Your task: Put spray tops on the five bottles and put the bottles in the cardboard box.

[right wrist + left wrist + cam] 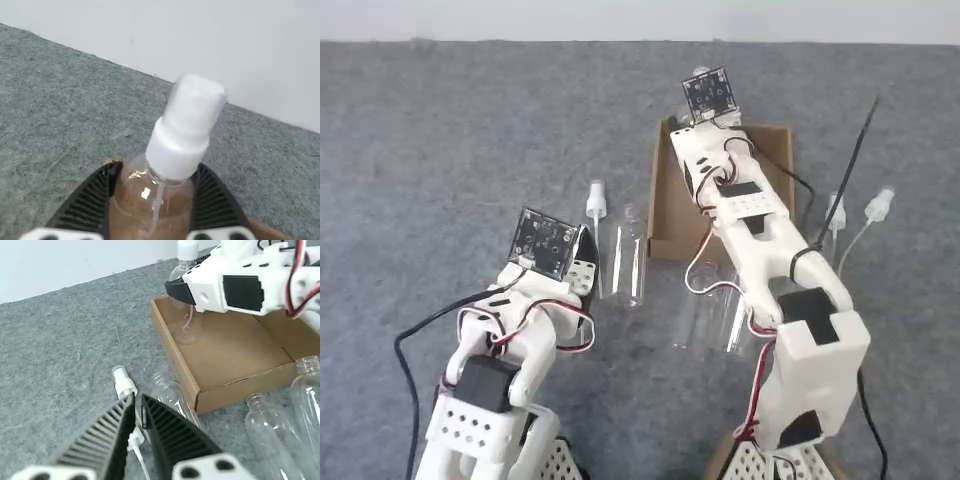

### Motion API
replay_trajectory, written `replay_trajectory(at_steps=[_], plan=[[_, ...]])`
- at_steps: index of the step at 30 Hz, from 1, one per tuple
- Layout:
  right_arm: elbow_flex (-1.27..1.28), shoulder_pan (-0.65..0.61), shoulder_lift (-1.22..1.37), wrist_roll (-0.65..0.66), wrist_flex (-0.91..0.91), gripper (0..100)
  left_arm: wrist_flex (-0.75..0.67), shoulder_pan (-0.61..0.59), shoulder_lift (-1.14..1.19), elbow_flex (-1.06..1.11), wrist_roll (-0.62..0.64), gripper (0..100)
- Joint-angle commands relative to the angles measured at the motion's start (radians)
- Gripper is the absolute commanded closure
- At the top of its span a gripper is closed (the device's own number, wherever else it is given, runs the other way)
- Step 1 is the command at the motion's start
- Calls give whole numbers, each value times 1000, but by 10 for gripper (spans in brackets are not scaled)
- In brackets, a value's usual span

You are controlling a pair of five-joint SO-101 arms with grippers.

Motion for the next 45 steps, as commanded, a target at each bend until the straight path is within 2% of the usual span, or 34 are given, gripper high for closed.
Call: replay_trajectory(at_steps=[1, 15, 21, 25, 34, 45], plan=[[-55, 7, -15, 14, -13, 988, -21, -5, -18, -8, 0, 988], [-54, -5, -18, 14, -12, 984, -21, -5, -18, -8, 0, 988], [-52, -5, -16, 14, -10, 868, -58, -5, -18, 16, 0, 988], [-52, -5, -16, 14, -10, 852, -107, -6, -18, 45, 0, 988], [-60, -7, -18, 14, 35, 759, -106, -6, -18, 45, 0, 988], [-86, -15, -19, 14, 45, 742, -106, -6, -18, 45, 0, 988]])
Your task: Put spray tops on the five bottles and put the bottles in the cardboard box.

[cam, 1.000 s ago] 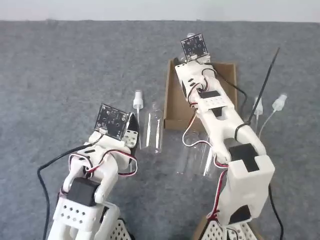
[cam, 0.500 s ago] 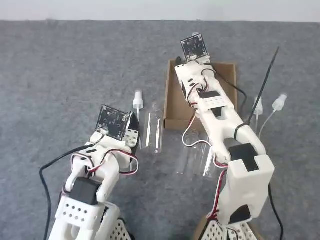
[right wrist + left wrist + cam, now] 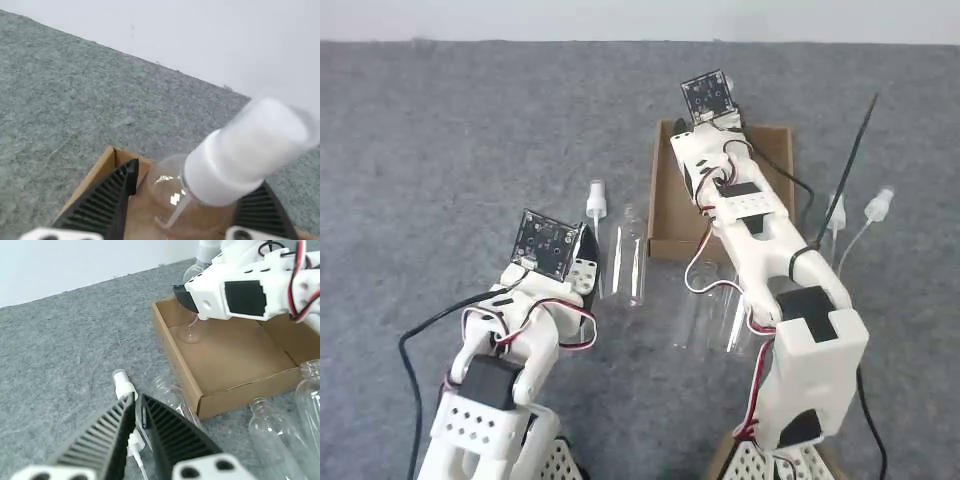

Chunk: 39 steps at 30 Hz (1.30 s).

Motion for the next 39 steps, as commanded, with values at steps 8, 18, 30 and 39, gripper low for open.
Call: replay_trajectory(at_steps=[8, 18, 30, 39], plan=[[-163, -38, -22, 12, 113, 742, -31, -5, -18, -7, 0, 988], [-189, -36, -65, 12, 165, 744, -31, -5, -18, -7, 0, 988], [-189, -33, -268, 12, 303, 745, -31, -5, -18, -7, 0, 988], [-183, -36, -519, 6, 579, 745, -31, -5, -18, -7, 0, 988]])
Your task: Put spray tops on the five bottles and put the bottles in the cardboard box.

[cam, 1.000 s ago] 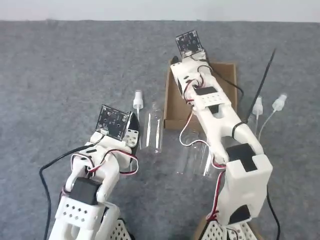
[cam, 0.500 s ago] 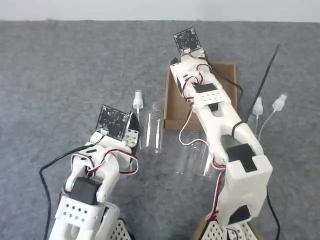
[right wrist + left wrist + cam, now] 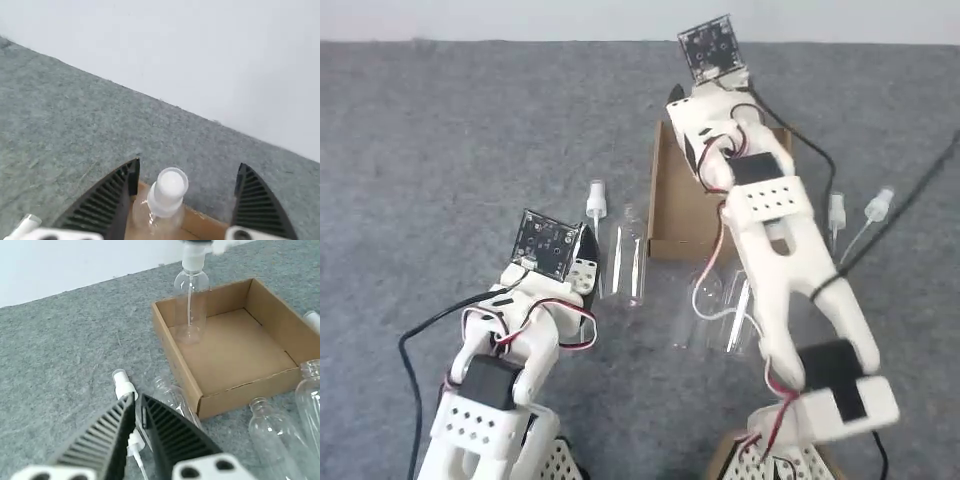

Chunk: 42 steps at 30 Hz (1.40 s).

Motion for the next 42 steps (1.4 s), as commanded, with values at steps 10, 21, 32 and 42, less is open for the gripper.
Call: replay_trajectory(at_steps=[10, 21, 32, 42], plan=[[-60, 50, -331, 12, 536, 745, -31, -5, -18, -7, 0, 988], [-58, 401, -476, 12, 877, 743, -31, -5, -18, -8, 0, 988], [334, 145, -547, -54, 967, 742, -31, -6, -11, -8, 0, 988], [597, -73, -685, -238, 832, 742, -31, -6, -11, -8, -3, 988]])
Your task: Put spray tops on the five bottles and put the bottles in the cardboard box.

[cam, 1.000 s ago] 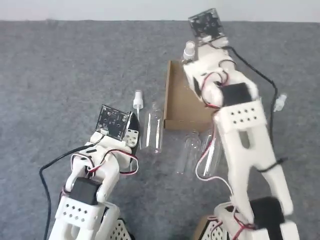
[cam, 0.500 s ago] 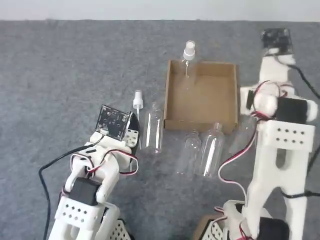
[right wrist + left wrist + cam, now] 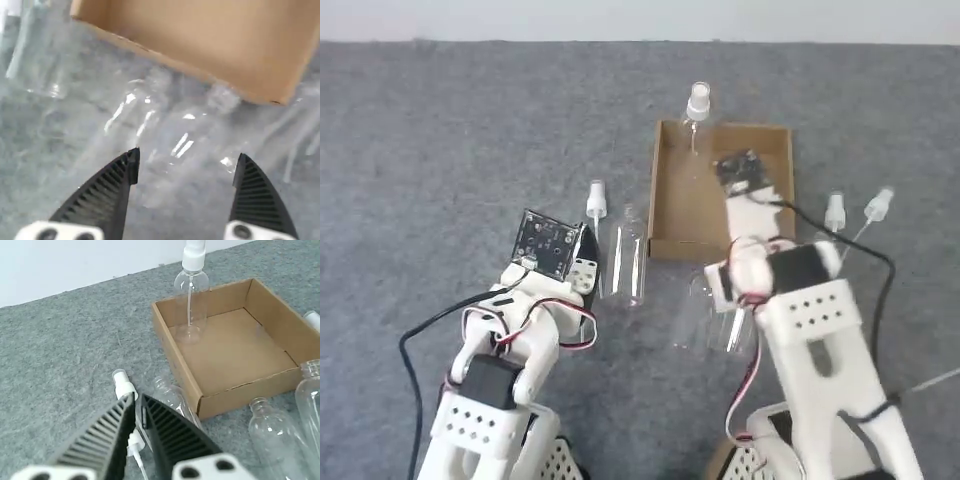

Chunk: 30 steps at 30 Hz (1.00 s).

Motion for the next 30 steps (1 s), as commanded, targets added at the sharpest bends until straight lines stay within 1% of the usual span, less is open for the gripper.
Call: replay_trajectory(at_steps=[1, 5, 10, 15, 18, 21, 24, 27, 28, 30], plan=[[81, -35, -48, -91, -102, 742, -31, -6, -11, -8, -3, 988], [192, -30, -51, -170, -219, 742, -31, -6, -14, -8, -3, 988], [276, -33, -54, -233, -303, 742, -31, -6, -14, -8, -3, 988], [370, -30, -58, -229, -369, 745, -31, -6, -14, -8, -5, 988], [384, -30, -61, -224, -363, 746, -32, -6, -12, -8, -5, 988], [388, -30, -61, -172, -346, 762, -32, -6, -12, -8, -5, 988], [385, -15, -61, -103, -337, 857, -32, -6, -12, -8, -5, 988], [381, 33, -62, 14, -341, 952, -34, -6, -12, -8, -5, 988], [381, 51, -62, 52, -341, 968, -34, -6, -12, -8, -5, 988], [381, 94, -62, 130, -334, 967, -34, -6, -12, -8, -5, 988]])
